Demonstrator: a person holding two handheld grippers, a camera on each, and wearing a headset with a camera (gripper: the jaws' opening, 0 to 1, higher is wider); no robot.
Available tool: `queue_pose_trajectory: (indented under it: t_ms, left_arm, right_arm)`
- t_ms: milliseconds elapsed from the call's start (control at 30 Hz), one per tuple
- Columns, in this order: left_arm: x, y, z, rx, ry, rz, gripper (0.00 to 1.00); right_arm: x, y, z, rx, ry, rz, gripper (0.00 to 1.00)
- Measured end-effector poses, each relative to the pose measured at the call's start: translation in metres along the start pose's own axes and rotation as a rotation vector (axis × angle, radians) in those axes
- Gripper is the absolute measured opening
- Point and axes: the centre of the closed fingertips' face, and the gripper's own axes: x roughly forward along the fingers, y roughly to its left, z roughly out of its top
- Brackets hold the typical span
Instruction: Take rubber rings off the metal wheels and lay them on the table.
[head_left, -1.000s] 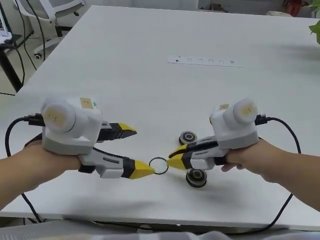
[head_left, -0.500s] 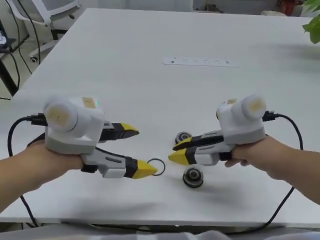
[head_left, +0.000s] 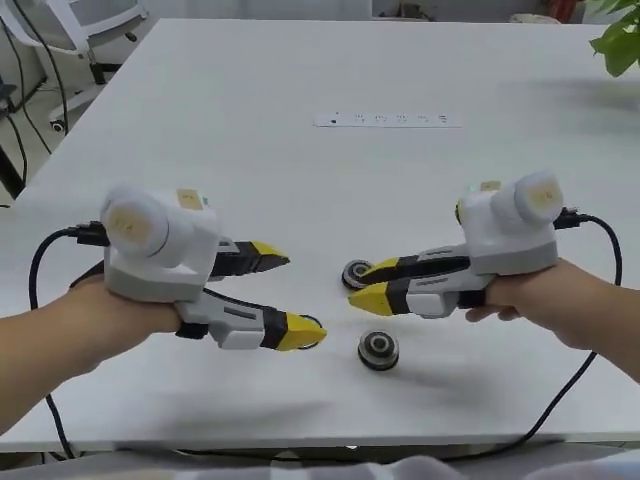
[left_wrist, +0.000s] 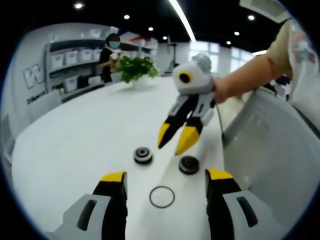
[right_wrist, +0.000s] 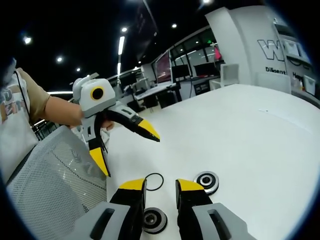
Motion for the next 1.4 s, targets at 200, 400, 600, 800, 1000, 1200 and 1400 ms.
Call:
queue_pose_trajectory:
  t_ms: [200, 400, 600, 800, 1000, 1200, 1400]
  left_arm:
    - [0.010, -0.005, 0.004, 0.007, 0.003, -0.022, 0.63]
    - [0.020, -0.010, 0.007, 0.015, 0.008, -0.047, 0.62]
    - [0.031, -0.017, 0.005, 0.022, 0.023, -0.072, 0.61]
    - [0.042, -0.025, 0.003, 0.021, 0.037, -0.105, 0.59]
    - [0.052, -0.032, 0.000, 0.022, 0.052, -0.131, 0.55]
    - [0.057, -0.037, -0.004, 0.023, 0.068, -0.152, 0.52]
    - [0.061, -0.040, -0.008, 0.014, 0.083, -0.164, 0.48]
  right_arm:
    - [-0.011, 0.002, -0.002, 0.001, -0.017, -0.008, 0.22]
    - [-0.021, 0.002, -0.011, -0.001, -0.016, -0.017, 0.23]
    - [-0.027, 0.001, -0.020, 0.008, -0.017, -0.024, 0.25]
    - [-0.029, 0.003, -0.032, -0.002, 0.004, -0.021, 0.26]
    - [-0.028, 0.006, -0.044, -0.015, 0.029, -0.010, 0.27]
    - [-0.027, 0.007, -0.057, -0.032, 0.061, 0.000, 0.26]
    - [-0.024, 0.007, -0.065, -0.051, 0.085, 0.007, 0.23]
